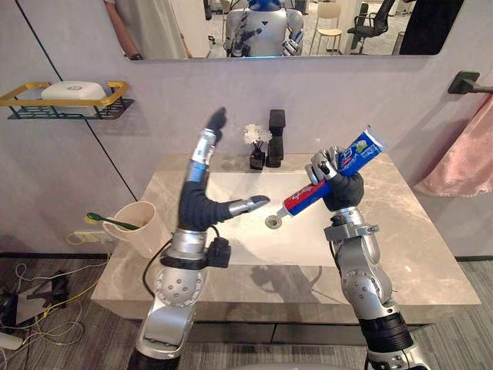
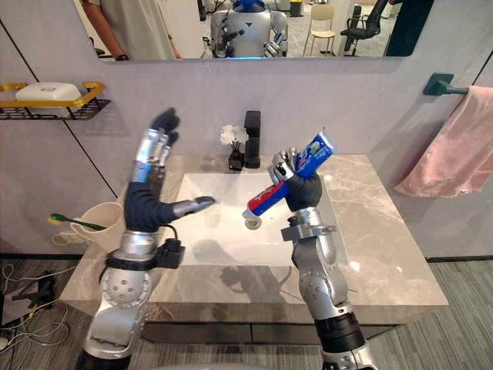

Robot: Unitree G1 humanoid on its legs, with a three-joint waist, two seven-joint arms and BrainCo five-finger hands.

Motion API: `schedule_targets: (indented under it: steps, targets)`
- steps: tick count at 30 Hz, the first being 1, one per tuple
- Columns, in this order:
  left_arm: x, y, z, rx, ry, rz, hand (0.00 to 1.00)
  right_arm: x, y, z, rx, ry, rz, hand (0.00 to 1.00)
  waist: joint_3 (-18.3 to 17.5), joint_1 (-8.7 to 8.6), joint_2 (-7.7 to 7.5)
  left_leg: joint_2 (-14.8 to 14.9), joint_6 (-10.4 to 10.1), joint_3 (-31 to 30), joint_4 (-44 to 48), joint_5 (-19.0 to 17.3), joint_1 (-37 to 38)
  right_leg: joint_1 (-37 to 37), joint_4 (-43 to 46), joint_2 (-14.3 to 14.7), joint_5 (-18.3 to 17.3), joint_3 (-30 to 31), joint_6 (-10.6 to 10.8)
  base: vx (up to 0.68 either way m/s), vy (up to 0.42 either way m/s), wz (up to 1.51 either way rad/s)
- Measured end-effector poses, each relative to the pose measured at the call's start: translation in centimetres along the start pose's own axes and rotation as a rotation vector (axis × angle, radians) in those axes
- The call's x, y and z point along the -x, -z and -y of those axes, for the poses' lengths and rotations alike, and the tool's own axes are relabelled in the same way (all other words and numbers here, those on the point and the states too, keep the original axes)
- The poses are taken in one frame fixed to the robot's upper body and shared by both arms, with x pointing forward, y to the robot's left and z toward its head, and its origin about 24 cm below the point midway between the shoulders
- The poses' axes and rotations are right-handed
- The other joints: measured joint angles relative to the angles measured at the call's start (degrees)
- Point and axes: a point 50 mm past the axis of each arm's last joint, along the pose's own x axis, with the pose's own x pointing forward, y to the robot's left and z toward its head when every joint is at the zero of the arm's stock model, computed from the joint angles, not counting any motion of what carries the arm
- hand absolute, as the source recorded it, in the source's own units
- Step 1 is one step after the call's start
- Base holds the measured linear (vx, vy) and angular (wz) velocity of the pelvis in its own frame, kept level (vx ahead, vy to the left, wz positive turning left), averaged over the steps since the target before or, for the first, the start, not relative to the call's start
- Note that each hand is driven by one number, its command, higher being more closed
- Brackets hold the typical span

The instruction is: Organize washtable

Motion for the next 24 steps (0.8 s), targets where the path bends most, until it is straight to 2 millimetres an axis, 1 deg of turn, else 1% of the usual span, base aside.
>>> schedule_targets:
  steps: [1, 3, 4, 5, 7, 9, 12, 14, 16, 18, 20, 22, 23, 24]
  targets:
    - [0.4, 0.0, -1.2, -0.032, -0.059, -0.020, 0.00, 0.1, -0.4, 0.2, 0.008, 0.010, 0.019, 1.00, -0.01, 0.09, 0.02, -0.11, -0.02, -0.20, 0.00, 0.02, -0.06, 0.05, 0.00, -0.01, -0.04, -0.18, 0.04, 0.00, 0.008, 0.07]
    - [0.9, 0.2, -2.1, -0.044, -0.112, -0.047, 0.00, 0.4, -0.7, 0.5, 0.013, 0.027, 0.033, 1.00, -0.01, 0.40, 0.02, -0.28, 0.02, -0.41, 0.00, 0.06, -0.18, 0.08, 0.02, -0.06, -0.06, -0.43, 0.07, 0.00, 0.012, 0.08]
    - [1.4, 0.4, -3.0, -0.059, -0.165, -0.079, 0.00, 0.9, -1.2, 0.7, 0.023, 0.045, 0.049, 1.00, -0.01, 0.78, 0.02, -0.50, 0.08, -0.71, -0.02, 0.15, -0.39, 0.10, 0.07, -0.16, -0.10, -0.78, 0.11, 0.00, 0.013, 0.11]
    - [1.8, 0.5, -3.5, -0.057, -0.195, -0.100, 0.00, 1.2, -1.3, 0.8, 0.026, 0.055, 0.057, 1.00, -0.02, 0.92, 0.03, -0.58, 0.15, -0.85, -0.06, 0.25, -0.52, 0.14, 0.12, -0.27, -0.12, -0.99, 0.12, 0.02, 0.030, 0.16]
    - [3.2, 0.8, -5.1, -0.078, -0.296, -0.168, 0.00, 1.9, -1.7, 1.3, 0.032, 0.093, 0.071, 1.00, -0.03, 1.28, 0.04, -0.69, 0.19, -1.52, -0.67, 0.95, -0.73, 0.15, 0.16, -0.78, -0.13, -1.64, 0.14, 0.01, 0.019, 0.17]
    - [4.8, 1.1, -6.6, -0.135, -0.383, -0.243, 0.00, 2.4, -1.8, 1.7, 0.034, 0.130, 0.081, 1.00, 0.00, 1.66, -0.04, -0.83, 0.33, -2.08, -1.11, 1.25, -0.83, 0.15, 0.16, -0.97, -0.14, -2.20, 0.16, -0.02, 0.002, 0.14]
    - [6.6, 2.0, -7.7, -0.163, -0.456, -0.341, 0.00, 2.9, -1.9, 2.1, 0.028, 0.168, 0.094, 1.00, 0.01, 2.79, -0.11, -1.01, 0.33, -2.53, -1.18, 1.25, -0.83, 0.42, 0.16, -1.24, -0.23, -2.73, 0.29, -0.03, 0.012, 0.11]
    - [7.8, 2.8, -8.2, -0.168, -0.489, -0.407, 0.00, 3.0, -2.1, 2.4, 0.029, 0.183, 0.106, 1.00, 0.07, 3.06, -0.23, -1.18, 0.32, -3.20, -1.27, 1.26, -0.96, 0.66, 0.16, -1.35, -0.34, -3.39, 0.44, -0.03, 0.004, 0.17]
    - [9.9, 4.2, -9.0, -0.183, -0.532, -0.524, 0.00, 3.0, -2.1, 2.4, 0.024, 0.189, 0.111, 1.00, 0.09, 2.98, -0.27, -1.39, 0.31, -3.68, -1.54, 1.26, -0.93, 0.80, 0.16, -1.54, -0.59, -4.09, 0.69, -0.03, 0.005, 0.17]
    - [12.6, 6.1, -9.8, -0.172, -0.584, -0.681, 0.00, 3.1, -2.4, 2.7, 0.033, 0.204, 0.123, 1.00, 0.17, 3.17, -0.55, -1.62, 0.30, -3.82, -1.57, 1.26, -1.09, 0.81, 0.16, -1.78, -0.84, -4.60, 0.85, -0.01, 0.013, 0.13]
    - [14.2, 7.1, -9.9, -0.158, -0.611, -0.772, 0.00, 3.2, -2.6, 2.9, 0.035, 0.221, 0.137, 1.00, 0.03, 3.53, -1.05, -1.73, 0.33, -3.97, -1.52, 1.28, -1.63, 0.72, 0.18, -1.89, -0.86, -4.77, 0.90, 0.04, 0.012, 0.05]
    - [16.4, 8.4, -10.1, -0.151, -0.625, -0.886, 0.00, 3.4, -2.7, 3.2, 0.035, 0.244, 0.147, 1.00, -0.01, 4.18, -1.46, -1.85, 0.55, -4.06, -1.27, 1.45, -1.79, 0.60, 0.19, -1.99, -0.90, -4.85, 0.96, 0.05, 0.007, 0.02]
    - [17.0, 8.7, -10.1, -0.145, -0.631, -0.915, 0.00, 3.5, -2.7, 3.3, 0.037, 0.248, 0.145, 1.00, -0.02, 4.31, -1.53, -1.89, 0.55, -4.11, -1.26, 1.45, -1.80, 0.62, 0.19, -2.03, -0.93, -4.89, 1.00, 0.04, 0.004, 0.06]
    - [18.3, 9.4, -10.1, -0.134, -0.641, -0.981, 0.00, 3.7, -2.7, 3.4, 0.038, 0.255, 0.140, 1.00, -0.02, 4.33, -1.63, -1.99, 0.55, -4.41, -1.26, 1.45, -1.89, 0.72, 0.20, -2.11, -1.02, -5.24, 1.11, 0.03, 0.002, 0.12]
